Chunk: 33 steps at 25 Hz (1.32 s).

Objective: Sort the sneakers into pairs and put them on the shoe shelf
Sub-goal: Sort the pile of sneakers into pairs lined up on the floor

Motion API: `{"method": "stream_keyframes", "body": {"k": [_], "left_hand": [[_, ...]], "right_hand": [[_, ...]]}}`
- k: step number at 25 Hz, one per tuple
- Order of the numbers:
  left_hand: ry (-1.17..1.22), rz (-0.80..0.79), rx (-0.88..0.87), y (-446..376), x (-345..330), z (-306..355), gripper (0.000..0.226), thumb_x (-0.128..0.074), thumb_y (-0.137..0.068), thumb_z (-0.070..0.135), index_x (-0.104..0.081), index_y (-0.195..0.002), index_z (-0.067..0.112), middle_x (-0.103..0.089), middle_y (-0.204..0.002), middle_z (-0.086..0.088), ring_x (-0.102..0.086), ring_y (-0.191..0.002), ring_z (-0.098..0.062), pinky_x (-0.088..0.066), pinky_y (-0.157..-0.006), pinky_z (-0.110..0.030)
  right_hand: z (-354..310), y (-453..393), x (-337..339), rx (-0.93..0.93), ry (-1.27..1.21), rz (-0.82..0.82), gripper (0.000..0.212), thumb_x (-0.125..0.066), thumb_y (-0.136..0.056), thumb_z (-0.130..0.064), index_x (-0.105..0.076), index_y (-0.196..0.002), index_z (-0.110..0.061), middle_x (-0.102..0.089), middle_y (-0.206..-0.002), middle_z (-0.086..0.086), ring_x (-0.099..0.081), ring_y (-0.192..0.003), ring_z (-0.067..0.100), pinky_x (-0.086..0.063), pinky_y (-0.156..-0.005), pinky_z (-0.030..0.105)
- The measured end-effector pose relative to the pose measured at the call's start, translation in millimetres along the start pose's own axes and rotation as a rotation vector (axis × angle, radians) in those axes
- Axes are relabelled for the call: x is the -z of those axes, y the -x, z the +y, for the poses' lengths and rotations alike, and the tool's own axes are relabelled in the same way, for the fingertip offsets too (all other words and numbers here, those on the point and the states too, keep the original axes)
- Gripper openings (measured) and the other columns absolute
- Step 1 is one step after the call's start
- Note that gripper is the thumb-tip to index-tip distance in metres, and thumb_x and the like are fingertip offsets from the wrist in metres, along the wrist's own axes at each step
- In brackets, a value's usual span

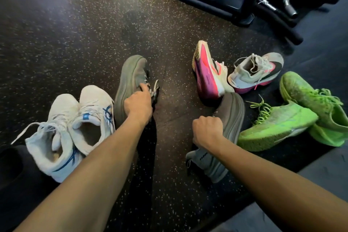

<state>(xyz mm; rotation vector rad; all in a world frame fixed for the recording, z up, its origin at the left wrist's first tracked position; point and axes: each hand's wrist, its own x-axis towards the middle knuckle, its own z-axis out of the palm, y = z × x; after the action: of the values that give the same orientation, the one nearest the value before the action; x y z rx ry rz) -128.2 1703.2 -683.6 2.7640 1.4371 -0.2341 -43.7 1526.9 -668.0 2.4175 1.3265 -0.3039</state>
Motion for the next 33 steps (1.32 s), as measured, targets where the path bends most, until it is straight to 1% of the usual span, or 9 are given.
{"method": "stream_keyframes", "body": {"k": [3,6,9,13,16,20,25,30,33], "left_hand": [[-0.093,0.055,-0.04,0,2,-7,0.045,-0.039,-0.095,0.0,-0.028,-0.139,0.0,-0.064,-0.117,-0.019,-0.067,-0.097,-0.035,-0.049,-0.07,-0.038],[-0.113,0.078,-0.05,3,12,-26,0.036,-0.037,-0.096,-0.002,-0.033,-0.131,0.001,-0.064,-0.116,-0.018,-0.067,-0.098,-0.036,-0.05,-0.07,-0.04],[-0.022,0.085,-0.05,17,26,-38,0.037,-0.048,-0.09,-0.003,-0.036,-0.123,0.008,-0.063,-0.114,-0.018,-0.064,-0.101,-0.04,-0.048,-0.072,-0.043],[0.204,0.064,-0.035,40,34,-38,0.019,-0.042,-0.095,0.01,-0.038,-0.114,0.009,-0.061,-0.109,-0.025,-0.06,-0.1,-0.044,-0.043,-0.074,-0.044],[0.292,0.022,-0.024,57,32,-48,0.019,-0.043,-0.097,0.019,-0.042,-0.113,0.008,-0.059,-0.109,-0.027,-0.057,-0.099,-0.045,-0.039,-0.073,-0.041],[0.335,-0.049,0.021,70,23,-60,0.021,-0.041,-0.096,0.017,-0.045,-0.114,0.007,-0.058,-0.112,-0.027,-0.055,-0.104,-0.044,-0.043,-0.081,-0.044],[0.396,-0.106,0.09,87,19,-75,0.011,-0.044,-0.089,0.009,-0.043,-0.1,0.012,-0.058,-0.111,-0.025,-0.055,-0.106,-0.042,-0.045,-0.083,-0.044],[0.318,-0.095,0.179,96,20,-69,0.025,-0.045,-0.09,0.007,-0.046,-0.114,0.011,-0.057,-0.12,-0.019,-0.055,-0.113,-0.039,-0.046,-0.084,-0.044],[0.285,-0.07,0.198,92,17,-65,0.03,-0.046,-0.092,0.006,-0.043,-0.122,0.009,-0.057,-0.124,-0.017,-0.055,-0.116,-0.037,-0.046,-0.086,-0.042]], "right_hand": [[-4,3,1,0.055,0.039,0.068,0.028,-0.047,-0.089,-0.003,-0.068,-0.1,-0.017,-0.069,-0.104,0.001,-0.066,-0.098,0.024,-0.047,-0.073,0.032],[0,5,8,0.059,0.044,0.108,0.029,-0.046,-0.089,-0.002,-0.068,-0.101,-0.018,-0.069,-0.106,0.001,-0.065,-0.1,0.024,-0.042,-0.067,0.03],[7,13,22,0.038,0.039,0.16,0.028,-0.048,-0.088,-0.003,-0.069,-0.099,-0.017,-0.07,-0.105,0.001,-0.065,-0.1,0.024,-0.037,-0.063,0.029],[11,19,43,0.023,0.027,0.213,0.027,-0.047,-0.088,0.0,-0.07,-0.096,-0.012,-0.071,-0.1,0.005,-0.067,-0.096,0.027,-0.038,-0.06,0.031],[11,26,54,0.044,-0.012,0.252,0.023,-0.048,-0.09,-0.004,-0.069,-0.097,-0.011,-0.07,-0.1,0.006,-0.066,-0.094,0.027,-0.039,-0.06,0.033],[3,34,63,0.064,-0.055,0.28,0.019,-0.052,-0.087,-0.007,-0.068,-0.096,-0.011,-0.069,-0.1,0.008,-0.066,-0.093,0.029,-0.038,-0.06,0.033],[-18,36,78,0.127,-0.089,0.31,0.015,-0.053,-0.084,-0.009,-0.065,-0.092,-0.012,-0.069,-0.097,0.008,-0.066,-0.089,0.03,-0.035,-0.057,0.034],[-34,25,86,0.136,-0.161,0.419,0.016,-0.049,-0.086,-0.001,-0.061,-0.095,-0.005,-0.068,-0.097,0.014,-0.066,-0.087,0.036,-0.035,-0.057,0.036],[-35,15,80,0.145,-0.227,0.476,0.014,-0.046,-0.088,0.001,-0.054,-0.099,-0.004,-0.068,-0.096,0.016,-0.066,-0.084,0.039,-0.035,-0.055,0.036]]}}
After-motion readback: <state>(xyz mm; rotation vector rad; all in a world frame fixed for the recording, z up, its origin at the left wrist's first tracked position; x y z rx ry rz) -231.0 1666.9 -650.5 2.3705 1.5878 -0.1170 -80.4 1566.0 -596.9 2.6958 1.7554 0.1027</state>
